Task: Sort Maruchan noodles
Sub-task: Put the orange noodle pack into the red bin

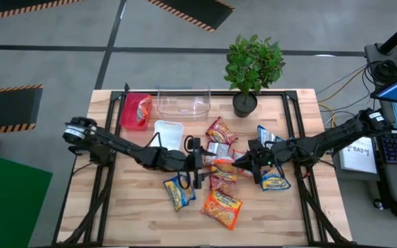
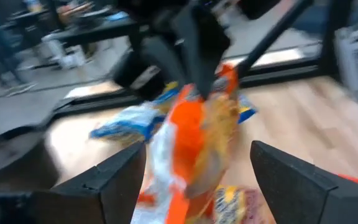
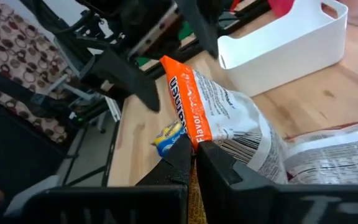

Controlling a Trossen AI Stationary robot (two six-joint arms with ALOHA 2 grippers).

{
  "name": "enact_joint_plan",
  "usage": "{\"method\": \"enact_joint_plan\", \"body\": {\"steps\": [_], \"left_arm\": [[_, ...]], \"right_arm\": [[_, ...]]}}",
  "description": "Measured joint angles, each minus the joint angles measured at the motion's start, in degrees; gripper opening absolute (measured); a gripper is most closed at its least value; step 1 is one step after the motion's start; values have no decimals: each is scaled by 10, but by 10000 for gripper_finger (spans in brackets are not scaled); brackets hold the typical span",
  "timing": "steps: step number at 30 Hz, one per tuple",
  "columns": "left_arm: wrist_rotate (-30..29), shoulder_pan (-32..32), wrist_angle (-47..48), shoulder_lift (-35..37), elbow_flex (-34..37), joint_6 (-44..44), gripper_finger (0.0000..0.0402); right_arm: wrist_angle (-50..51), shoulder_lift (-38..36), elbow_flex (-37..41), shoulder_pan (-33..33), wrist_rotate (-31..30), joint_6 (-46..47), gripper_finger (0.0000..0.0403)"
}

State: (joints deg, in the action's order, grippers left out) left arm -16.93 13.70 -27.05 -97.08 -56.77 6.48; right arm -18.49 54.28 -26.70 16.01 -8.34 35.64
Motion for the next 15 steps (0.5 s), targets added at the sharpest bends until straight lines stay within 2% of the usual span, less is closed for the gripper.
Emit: {"method": "enact_joint_plan", "body": {"steps": [6,9,15], "left_arm": [[35,-24,-28,-37,-3,-20,266],[77,-35,-54,-42,-4,-37,259],[80,-41,-84,-43,-4,-22,232]], "right_arm": [[-19,-2,0,0,-1,-51,8],[-35,-3,0,0,3,-63,8],[-34,2,-8,0,13,-57,8]]}}
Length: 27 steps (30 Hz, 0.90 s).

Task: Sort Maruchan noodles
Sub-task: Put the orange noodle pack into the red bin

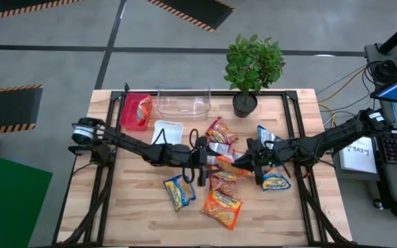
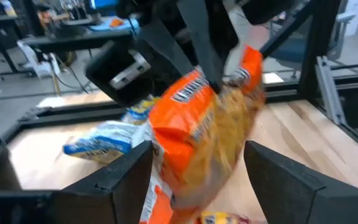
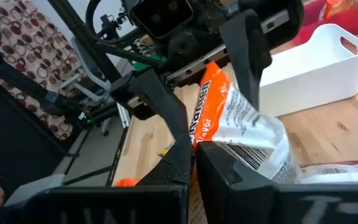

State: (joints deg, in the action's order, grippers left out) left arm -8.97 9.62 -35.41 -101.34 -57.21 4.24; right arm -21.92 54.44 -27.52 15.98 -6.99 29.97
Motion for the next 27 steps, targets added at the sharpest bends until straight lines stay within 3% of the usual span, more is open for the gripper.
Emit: {"method": "enact_joint_plan", "body": {"steps": [11,14,20,27], "left_arm": [[1,-5,-29,-16,-1,14,204],[2,-5,-27,-14,-1,2,159],[7,-2,-25,2,-1,-7,16],[5,12,13,44,0,-7,2]], "right_arm": [[-4,42,-4,0,14,-42,8],[-21,48,-4,-2,11,-68,8],[-12,29,-19,-5,9,-72,8],[-11,27,-48,-4,-6,-45,41]]}}
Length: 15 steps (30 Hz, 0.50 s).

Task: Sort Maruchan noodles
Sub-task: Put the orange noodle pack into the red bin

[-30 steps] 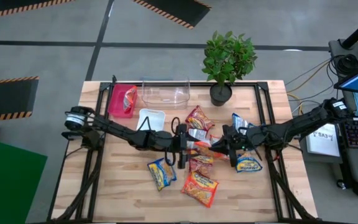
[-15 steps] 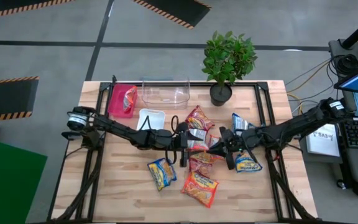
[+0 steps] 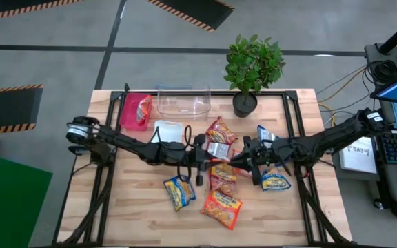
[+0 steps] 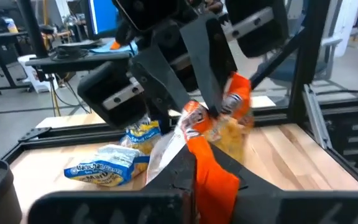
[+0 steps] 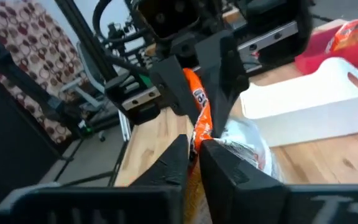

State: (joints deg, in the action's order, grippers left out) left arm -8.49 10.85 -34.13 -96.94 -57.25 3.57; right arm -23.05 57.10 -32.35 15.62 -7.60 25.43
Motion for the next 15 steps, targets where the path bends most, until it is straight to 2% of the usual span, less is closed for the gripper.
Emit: {"method": "enact_joint_plan", "body": {"steps": [5,9,13,15], "left_arm": [[-27,11,91,41,1,-38,0],[-64,11,205,100,0,-86,0],[-105,8,358,170,-14,-126,0],[-107,8,403,198,-18,-138,0]], "right_arm": [[0,0,-13,0,-61,-8,116],[5,-13,-28,-3,-81,-29,174],[53,-35,-56,-8,-81,-38,209],[104,-45,-73,-8,-86,-40,217]]}}
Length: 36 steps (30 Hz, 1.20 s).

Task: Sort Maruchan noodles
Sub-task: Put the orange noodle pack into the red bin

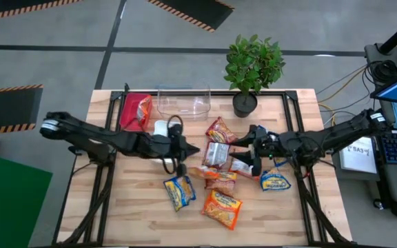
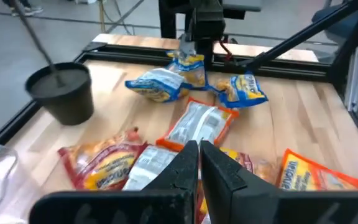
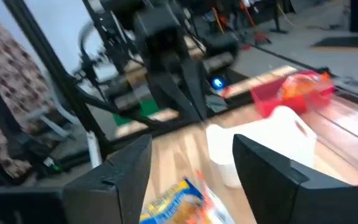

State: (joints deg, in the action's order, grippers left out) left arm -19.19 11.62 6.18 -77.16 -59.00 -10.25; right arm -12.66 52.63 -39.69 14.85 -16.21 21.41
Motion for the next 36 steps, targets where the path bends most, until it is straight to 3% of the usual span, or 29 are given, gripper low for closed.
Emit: {"method": "enact_joint_plan", "body": {"steps": [6,11,18,24,28,36], "left_arm": [[53,23,9,24,10,-6,0],[54,50,-2,-24,11,-8,24],[75,86,89,-112,-29,-40,144],[67,85,208,-173,-81,3,234],[67,85,231,-199,-78,51,246],[66,74,240,-215,-67,114,234]], "right_arm": [[107,8,-10,16,-5,18,221],[130,35,25,51,-8,22,221],[120,74,63,72,-53,41,221],[98,70,65,65,-55,76,221],[88,72,65,76,-49,122,221],[96,82,65,109,-30,183,221]]}}
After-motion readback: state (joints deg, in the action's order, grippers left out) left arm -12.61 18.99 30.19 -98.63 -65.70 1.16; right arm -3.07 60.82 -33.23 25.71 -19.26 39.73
